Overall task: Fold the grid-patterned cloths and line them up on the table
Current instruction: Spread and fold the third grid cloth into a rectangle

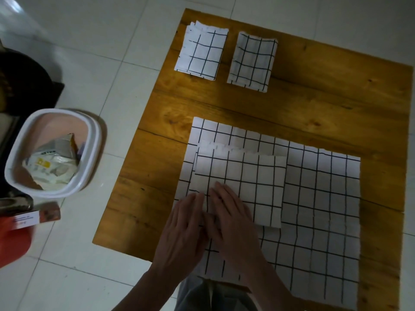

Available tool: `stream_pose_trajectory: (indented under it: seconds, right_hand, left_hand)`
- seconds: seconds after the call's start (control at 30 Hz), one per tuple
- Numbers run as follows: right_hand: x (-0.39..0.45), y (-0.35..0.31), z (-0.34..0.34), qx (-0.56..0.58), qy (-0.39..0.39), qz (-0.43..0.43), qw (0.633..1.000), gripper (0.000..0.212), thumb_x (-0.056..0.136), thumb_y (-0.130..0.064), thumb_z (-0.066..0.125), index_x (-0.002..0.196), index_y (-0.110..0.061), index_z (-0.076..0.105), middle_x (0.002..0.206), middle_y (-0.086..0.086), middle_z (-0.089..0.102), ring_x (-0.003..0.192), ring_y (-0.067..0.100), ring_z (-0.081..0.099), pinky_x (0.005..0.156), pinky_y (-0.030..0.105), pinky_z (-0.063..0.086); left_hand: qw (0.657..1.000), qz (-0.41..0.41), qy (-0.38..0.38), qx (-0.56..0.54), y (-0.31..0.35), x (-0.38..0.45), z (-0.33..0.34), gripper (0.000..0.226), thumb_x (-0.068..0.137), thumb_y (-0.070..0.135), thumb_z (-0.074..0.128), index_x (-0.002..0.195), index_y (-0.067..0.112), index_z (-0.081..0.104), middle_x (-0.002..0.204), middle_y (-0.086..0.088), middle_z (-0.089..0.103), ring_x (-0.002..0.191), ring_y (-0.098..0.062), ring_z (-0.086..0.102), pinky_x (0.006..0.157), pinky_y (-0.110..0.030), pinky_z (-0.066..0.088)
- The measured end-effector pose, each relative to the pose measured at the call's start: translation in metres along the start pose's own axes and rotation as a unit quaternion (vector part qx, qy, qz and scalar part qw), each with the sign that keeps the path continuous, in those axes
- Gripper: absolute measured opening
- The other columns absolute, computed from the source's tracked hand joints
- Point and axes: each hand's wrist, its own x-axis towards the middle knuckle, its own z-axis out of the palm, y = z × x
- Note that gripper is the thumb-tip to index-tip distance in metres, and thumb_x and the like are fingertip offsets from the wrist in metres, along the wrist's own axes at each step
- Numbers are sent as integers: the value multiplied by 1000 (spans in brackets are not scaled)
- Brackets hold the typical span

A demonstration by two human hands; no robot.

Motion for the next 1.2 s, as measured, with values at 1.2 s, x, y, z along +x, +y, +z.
stream_pose_trajectory:
  seconds: [1.2]
  right_hand:
    - [-19,108,-51,-153,-20,11,988,61,112,-46,13,165,-17,21,172,-1,19,159,16,17,128,44,10]
  left_hand:
    - [981,88,-118,122,44,0,37,61,111,45,22,161,11,32,171,-13,22,158,-30,22,118,-51,28]
